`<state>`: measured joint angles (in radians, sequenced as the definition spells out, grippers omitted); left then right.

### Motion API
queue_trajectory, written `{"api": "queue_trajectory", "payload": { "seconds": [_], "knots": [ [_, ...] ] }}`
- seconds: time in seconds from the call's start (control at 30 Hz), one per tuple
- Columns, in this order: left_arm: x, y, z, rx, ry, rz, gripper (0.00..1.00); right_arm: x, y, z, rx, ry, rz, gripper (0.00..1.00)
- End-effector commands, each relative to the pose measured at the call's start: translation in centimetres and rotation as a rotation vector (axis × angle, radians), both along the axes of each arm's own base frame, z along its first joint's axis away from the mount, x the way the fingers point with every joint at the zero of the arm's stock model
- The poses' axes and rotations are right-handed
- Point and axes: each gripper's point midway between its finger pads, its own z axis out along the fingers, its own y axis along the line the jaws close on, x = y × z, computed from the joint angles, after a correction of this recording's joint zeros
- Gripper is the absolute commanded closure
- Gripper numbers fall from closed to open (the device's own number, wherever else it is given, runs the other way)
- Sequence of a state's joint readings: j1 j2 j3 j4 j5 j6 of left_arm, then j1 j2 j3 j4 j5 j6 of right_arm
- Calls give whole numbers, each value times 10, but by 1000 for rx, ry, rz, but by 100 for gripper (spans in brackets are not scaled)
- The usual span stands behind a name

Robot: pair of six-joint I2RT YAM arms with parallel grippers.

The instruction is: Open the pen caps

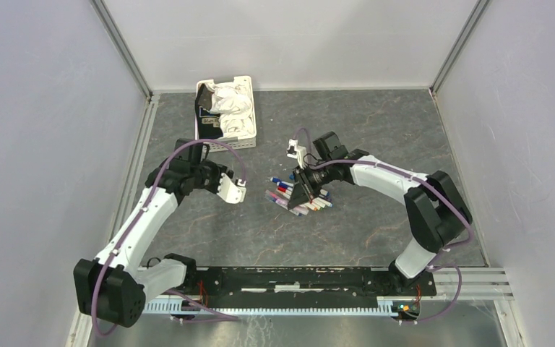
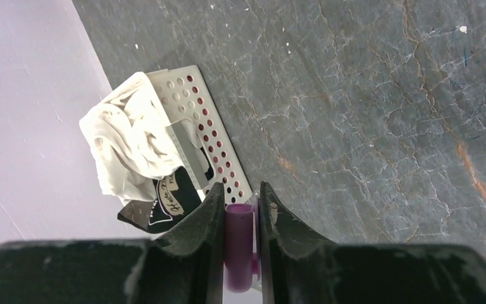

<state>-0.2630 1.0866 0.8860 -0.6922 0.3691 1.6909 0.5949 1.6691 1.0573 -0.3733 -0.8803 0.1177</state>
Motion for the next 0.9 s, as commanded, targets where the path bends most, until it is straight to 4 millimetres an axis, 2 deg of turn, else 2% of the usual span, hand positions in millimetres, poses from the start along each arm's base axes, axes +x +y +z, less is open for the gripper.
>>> {"api": "queue_trajectory", "payload": {
  "seconds": [0.0,0.03,0.1,0.17,0.27,0.33,0.5,0.57,0.7,0.87],
  "knots": [
    [-4,-4,1,-55,22,23,98,53,-25,14,-96,-194,-172,100],
    [-11,-9,-5,-83,60,34,98,70,-36,13,-134,-229,-236,100],
    [-20,-15,-23,-117,168,106,98,107,-73,1,-284,-315,-410,100],
    [-20,-16,-34,-153,262,207,98,129,-110,-10,-372,-365,-551,100],
    [-15,-17,-56,-189,418,372,98,146,-161,-35,-560,-465,-704,100],
    [-13,-19,-68,-200,474,424,98,150,-181,-46,-627,-486,-766,100],
    [-2,-24,-93,-229,491,466,98,159,-204,-63,-706,-522,-829,100],
    [1,-24,-104,-228,486,472,98,161,-206,-66,-716,-530,-828,98],
    [6,-25,-122,-227,489,483,96,165,-212,-67,-738,-555,-838,80],
    [10,-19,-140,-197,470,494,81,163,-216,-67,-752,-568,-836,67]
  ]
}}
